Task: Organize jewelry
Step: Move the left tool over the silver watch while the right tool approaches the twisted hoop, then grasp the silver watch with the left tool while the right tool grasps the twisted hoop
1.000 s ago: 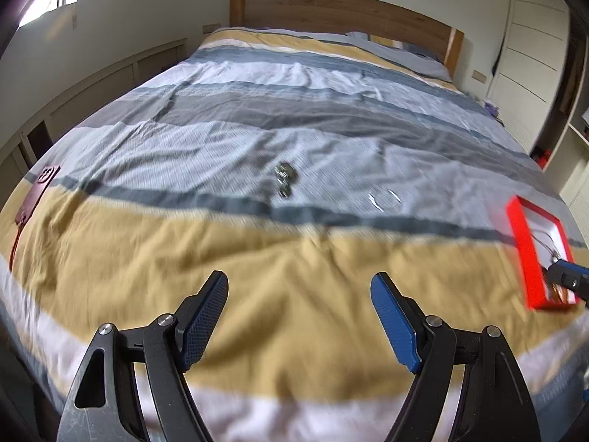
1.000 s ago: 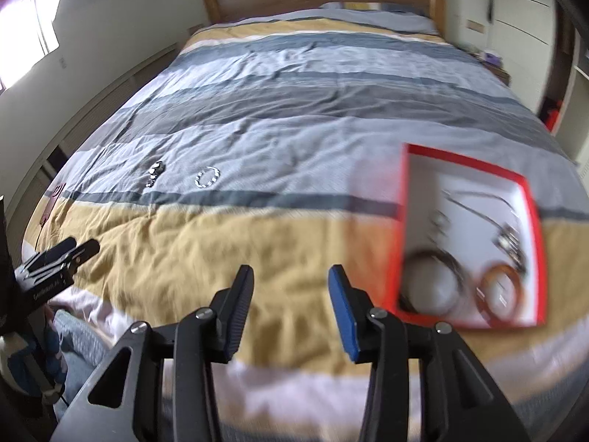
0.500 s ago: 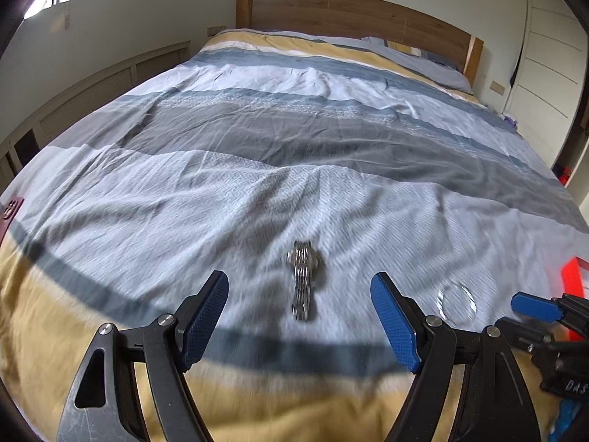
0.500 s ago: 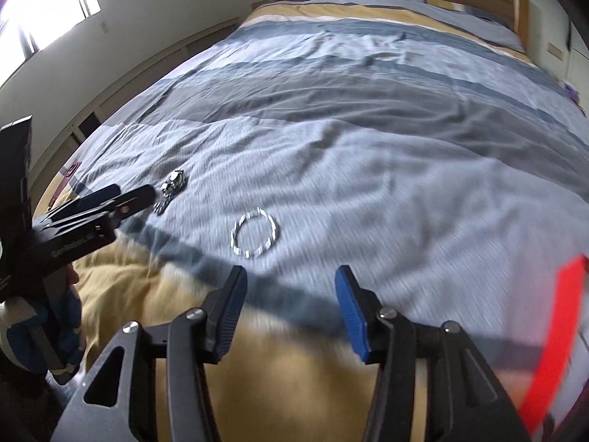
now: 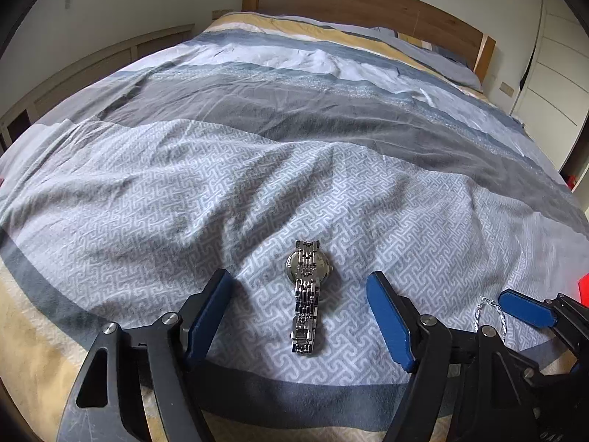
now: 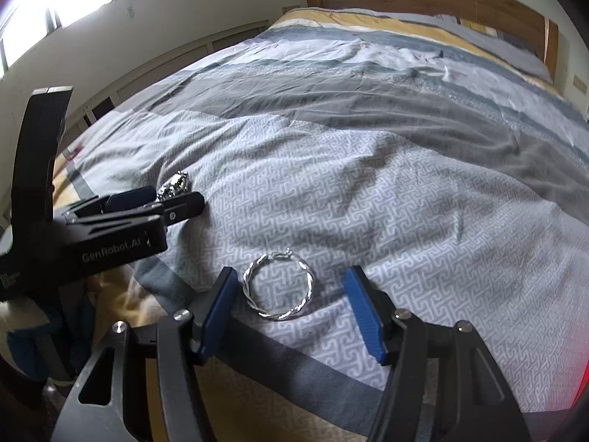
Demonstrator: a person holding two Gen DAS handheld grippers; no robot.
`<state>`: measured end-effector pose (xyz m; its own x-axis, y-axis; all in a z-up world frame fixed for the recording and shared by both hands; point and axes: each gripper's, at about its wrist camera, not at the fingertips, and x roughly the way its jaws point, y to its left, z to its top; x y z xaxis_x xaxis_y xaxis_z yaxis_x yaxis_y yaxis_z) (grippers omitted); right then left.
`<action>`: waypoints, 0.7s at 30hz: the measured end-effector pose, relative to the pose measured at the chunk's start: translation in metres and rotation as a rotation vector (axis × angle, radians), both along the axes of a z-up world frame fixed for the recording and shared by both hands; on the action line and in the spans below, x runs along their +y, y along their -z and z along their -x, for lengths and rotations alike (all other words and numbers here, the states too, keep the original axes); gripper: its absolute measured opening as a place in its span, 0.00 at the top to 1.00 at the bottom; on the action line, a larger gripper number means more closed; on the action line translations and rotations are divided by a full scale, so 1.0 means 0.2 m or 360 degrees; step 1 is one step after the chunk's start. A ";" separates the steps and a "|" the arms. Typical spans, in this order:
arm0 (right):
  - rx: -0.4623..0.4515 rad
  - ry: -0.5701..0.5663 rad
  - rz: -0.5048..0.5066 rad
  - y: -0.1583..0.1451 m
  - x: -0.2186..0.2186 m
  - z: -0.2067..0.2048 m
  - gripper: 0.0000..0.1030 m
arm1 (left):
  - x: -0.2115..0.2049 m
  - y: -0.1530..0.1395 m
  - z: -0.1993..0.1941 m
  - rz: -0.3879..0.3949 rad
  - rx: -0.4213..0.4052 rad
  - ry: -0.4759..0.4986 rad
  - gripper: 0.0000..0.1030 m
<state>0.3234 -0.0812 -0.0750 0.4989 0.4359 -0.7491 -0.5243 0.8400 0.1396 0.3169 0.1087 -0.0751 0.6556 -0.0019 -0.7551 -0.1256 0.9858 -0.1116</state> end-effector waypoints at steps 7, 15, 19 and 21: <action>-0.0060 0.0022 -0.0025 0.03 -0.01 0.00 0.64 | 0.00 0.01 -0.01 0.0021 -0.0036 0.0029 0.44; -0.0073 0.0022 -0.0078 0.02 -0.02 0.01 0.64 | -0.01 0.01 0.01 0.0039 -0.0059 0.0057 0.66; -0.0086 0.0024 -0.0092 0.01 -0.03 0.02 0.64 | 0.00 -0.01 0.02 0.0057 -0.0070 0.0059 0.76; -0.0103 0.0021 -0.0090 0.00 -0.04 0.03 0.64 | 0.00 -0.02 0.03 0.0064 -0.0082 0.0063 0.76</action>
